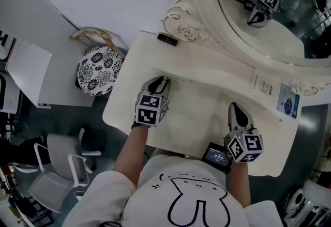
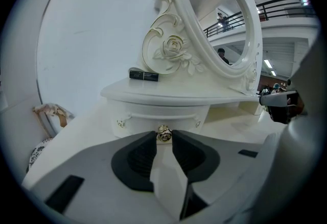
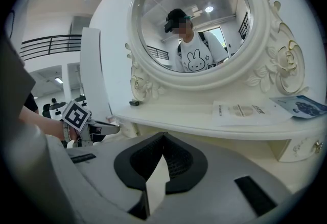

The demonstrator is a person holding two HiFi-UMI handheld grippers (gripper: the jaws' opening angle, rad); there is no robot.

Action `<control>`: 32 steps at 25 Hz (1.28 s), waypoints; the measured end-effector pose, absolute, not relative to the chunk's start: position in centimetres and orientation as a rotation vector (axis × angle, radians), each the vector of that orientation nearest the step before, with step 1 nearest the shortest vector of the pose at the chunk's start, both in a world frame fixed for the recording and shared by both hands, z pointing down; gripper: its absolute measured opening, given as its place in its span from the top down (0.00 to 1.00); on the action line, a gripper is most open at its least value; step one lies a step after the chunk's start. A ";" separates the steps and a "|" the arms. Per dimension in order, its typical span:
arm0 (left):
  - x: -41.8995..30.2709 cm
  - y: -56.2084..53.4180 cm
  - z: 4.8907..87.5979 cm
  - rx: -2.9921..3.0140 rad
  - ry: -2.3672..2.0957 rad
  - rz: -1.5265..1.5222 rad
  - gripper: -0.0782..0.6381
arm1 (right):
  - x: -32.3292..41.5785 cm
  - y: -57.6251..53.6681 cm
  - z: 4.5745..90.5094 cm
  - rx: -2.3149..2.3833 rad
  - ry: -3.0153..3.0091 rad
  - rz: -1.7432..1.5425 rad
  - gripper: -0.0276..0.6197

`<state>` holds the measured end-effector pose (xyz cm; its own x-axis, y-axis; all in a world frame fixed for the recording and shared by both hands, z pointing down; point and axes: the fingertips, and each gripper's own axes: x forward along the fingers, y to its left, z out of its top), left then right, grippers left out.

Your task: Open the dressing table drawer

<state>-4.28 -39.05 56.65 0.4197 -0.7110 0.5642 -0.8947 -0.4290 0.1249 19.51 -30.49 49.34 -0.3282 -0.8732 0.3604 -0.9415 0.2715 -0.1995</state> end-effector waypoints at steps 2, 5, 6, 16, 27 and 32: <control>-4.4 -38.8 56.6 2.272 -1.365 0.610 0.72 | 19.4 -30.3 49.2 1.706 -2.358 0.566 0.94; -4.6 -38.3 56.6 2.273 -1.362 0.607 0.72 | 19.2 -29.9 49.2 1.711 -2.361 0.576 0.94; -4.6 -38.2 56.6 2.275 -1.363 0.606 0.72 | 19.2 -29.8 49.2 1.713 -2.363 0.580 0.94; -5.3 -36.7 56.9 2.283 -1.357 0.608 0.72 | 18.0 -28.6 49.2 1.705 -2.374 0.581 0.94; -5.7 -35.4 56.9 2.285 -1.358 0.591 0.72 | 17.4 -27.1 48.7 1.682 -2.371 0.555 0.94; -5.8 -34.9 56.9 2.277 -1.361 0.588 0.72 | 17.3 -26.7 48.4 1.677 -2.378 0.545 0.94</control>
